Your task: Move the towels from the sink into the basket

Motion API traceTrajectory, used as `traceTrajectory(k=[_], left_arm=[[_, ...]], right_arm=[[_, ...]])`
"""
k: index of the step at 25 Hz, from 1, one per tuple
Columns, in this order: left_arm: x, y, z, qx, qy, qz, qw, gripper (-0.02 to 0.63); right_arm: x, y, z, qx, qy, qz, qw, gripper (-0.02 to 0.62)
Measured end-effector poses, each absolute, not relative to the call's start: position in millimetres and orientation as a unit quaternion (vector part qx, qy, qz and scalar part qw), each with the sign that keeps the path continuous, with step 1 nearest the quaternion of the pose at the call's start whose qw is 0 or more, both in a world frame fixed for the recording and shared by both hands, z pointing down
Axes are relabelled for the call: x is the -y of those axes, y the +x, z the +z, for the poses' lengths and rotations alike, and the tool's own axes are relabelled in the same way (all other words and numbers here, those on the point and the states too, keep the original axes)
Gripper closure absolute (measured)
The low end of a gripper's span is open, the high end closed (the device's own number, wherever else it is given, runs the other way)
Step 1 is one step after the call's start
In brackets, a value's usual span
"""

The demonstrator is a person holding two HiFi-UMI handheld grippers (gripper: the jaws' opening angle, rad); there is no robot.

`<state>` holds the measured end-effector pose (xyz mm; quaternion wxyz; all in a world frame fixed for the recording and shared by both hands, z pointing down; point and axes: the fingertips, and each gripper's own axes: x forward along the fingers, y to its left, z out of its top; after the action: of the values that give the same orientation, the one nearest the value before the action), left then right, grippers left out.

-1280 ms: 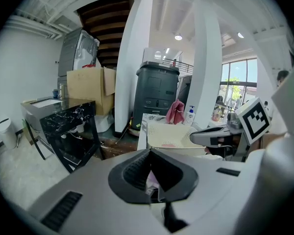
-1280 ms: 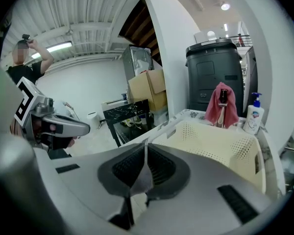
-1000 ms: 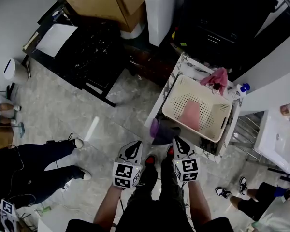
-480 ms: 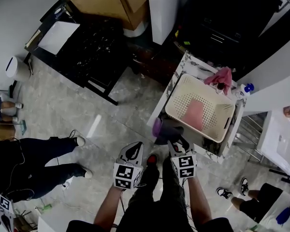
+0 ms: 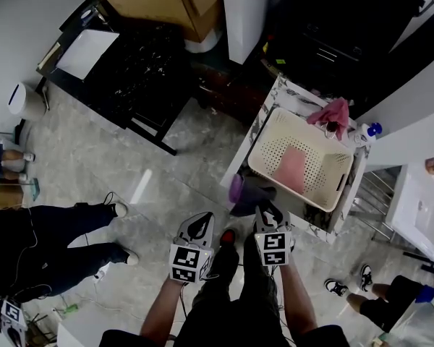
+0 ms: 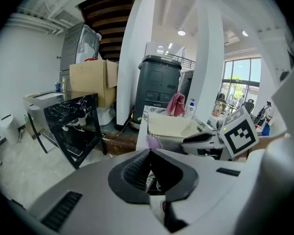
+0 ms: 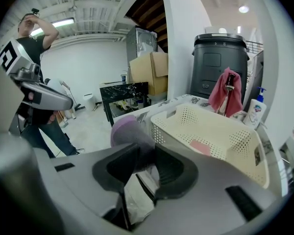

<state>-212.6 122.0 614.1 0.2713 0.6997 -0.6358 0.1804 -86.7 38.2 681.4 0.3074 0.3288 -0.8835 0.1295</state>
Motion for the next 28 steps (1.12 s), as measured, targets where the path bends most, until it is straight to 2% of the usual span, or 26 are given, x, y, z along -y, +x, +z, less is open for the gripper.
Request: traceTrajectory(k=[7, 16, 28], left_arm=[[-124.3, -211.7, 612.0, 0.636, 0.7, 0.182, 0.269, 0.598], [-119.3, -213.1, 592.9, 0.64, 0.706, 0.173, 0.248, 0.598], [-95.9, -206.4, 536.2, 0.635, 0.732, 0.151, 0.198, 0.598]], right_arm=[[-36.4, -83.7, 682.8, 0.88, 0.335, 0.144, 0.304, 0.528], [-31.2, -82.4, 654.2, 0.89, 0.342, 0.148, 0.264, 0.537], [-13.1, -68.5, 553.0, 0.901, 0.378, 0.111, 0.181, 0.537]])
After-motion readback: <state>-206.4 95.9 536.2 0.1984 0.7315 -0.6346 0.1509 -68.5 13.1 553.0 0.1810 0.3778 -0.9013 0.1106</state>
